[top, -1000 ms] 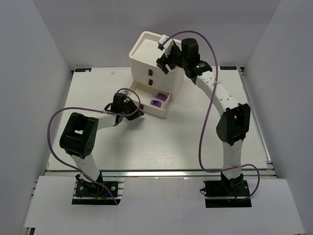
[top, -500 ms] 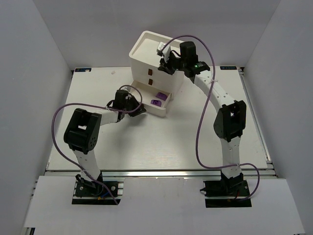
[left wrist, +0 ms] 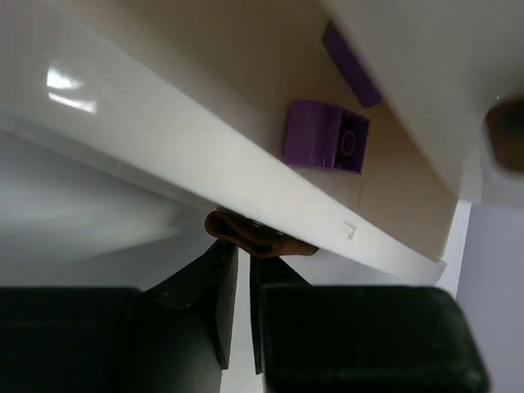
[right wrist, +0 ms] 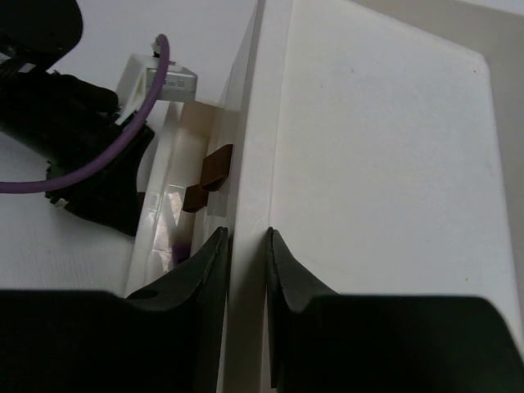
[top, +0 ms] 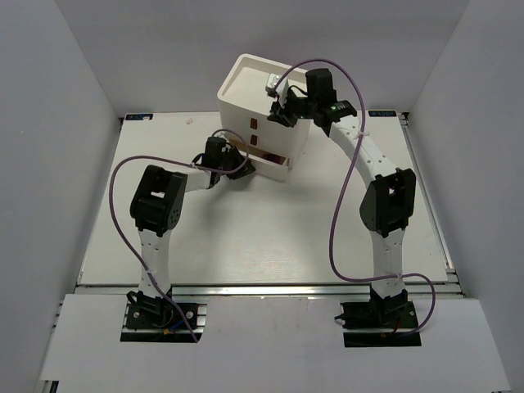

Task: Sort the legos into containers by color

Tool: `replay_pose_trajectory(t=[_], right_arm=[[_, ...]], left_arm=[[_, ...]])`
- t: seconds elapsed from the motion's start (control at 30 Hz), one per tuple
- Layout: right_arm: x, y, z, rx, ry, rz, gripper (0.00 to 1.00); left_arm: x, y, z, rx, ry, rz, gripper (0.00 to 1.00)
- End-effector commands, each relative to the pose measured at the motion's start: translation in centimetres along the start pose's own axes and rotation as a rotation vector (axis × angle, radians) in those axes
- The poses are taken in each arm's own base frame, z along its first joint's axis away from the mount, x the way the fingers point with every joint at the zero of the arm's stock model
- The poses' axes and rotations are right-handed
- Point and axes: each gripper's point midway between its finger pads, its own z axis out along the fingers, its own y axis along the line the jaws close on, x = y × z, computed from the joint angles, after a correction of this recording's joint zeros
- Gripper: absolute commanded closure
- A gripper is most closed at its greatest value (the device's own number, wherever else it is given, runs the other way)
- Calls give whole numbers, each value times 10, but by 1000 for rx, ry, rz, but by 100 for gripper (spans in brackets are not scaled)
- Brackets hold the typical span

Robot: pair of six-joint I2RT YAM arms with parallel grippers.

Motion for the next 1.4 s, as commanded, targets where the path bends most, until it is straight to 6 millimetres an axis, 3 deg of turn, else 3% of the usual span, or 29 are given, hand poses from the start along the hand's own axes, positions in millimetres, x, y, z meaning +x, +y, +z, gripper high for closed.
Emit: replay_pose_trajectory(t=[0.0, 0.1, 0.4, 0.43, 0.5, 0.53, 0.7, 0.9, 1.0, 1.03, 1.1, 1.13, 1.17, 1.2, 1.23, 1.27, 1.3, 1.33, 1.37], right_arm=[[16, 51, -15, -181, 82, 113, 100], [19, 57, -16, -200, 91, 133, 100], [22, 63, -20, -200, 111, 169, 100], [23, 62, -20, -198, 112, 171, 100], [23, 63, -20, -202, 110, 180, 100], [22, 65, -19, -207, 109, 186, 100], [22, 70, -19, -218, 111, 204, 100], [26, 62, -19, -182, 127, 206, 100], [27, 57, -18, -154, 136, 211, 100], [28, 55, -18, -144, 139, 211, 100], [28, 53, -16, -126, 147, 215, 100], [30, 50, -17, -116, 149, 215, 100], [29, 48, -17, -105, 149, 216, 100], [29, 46, -17, -96, 152, 217, 100], [28, 45, -17, -92, 152, 215, 100], [29, 42, -18, -81, 155, 216, 97], [29, 41, -19, -75, 157, 212, 91], [28, 41, -18, -72, 156, 208, 76], [27, 39, -20, -64, 155, 206, 69]], left_arm=[[-50, -35, 6, 77, -129, 55, 77], [-63, -41, 13, 87, -163, 62, 77], [-70, -41, 22, 122, -222, 14, 68], [-66, -36, 21, 115, -219, 7, 62], [-72, -45, 14, 153, -259, -6, 58], [-66, -38, 12, 147, -264, -40, 55], [-69, -53, 1, 234, -336, -84, 41], [-66, -55, -2, 242, -318, -88, 46], [-64, -58, -14, 234, -313, -78, 56], [-64, -59, -24, 223, -330, -75, 64], [-64, -50, -34, 176, -333, -69, 71], [-59, -43, -39, 150, -331, -64, 71], [-63, -50, -51, 152, -347, -38, 70], [-61, -50, -56, 140, -341, -29, 69], [-51, -42, -60, 119, -323, -23, 58], [-54, -48, -72, 116, -332, -5, 52], [-52, -47, -79, 105, -333, 5, 47], [-49, -45, -84, 95, -329, 11, 43], [-46, -45, -97, 83, -336, 27, 35]])
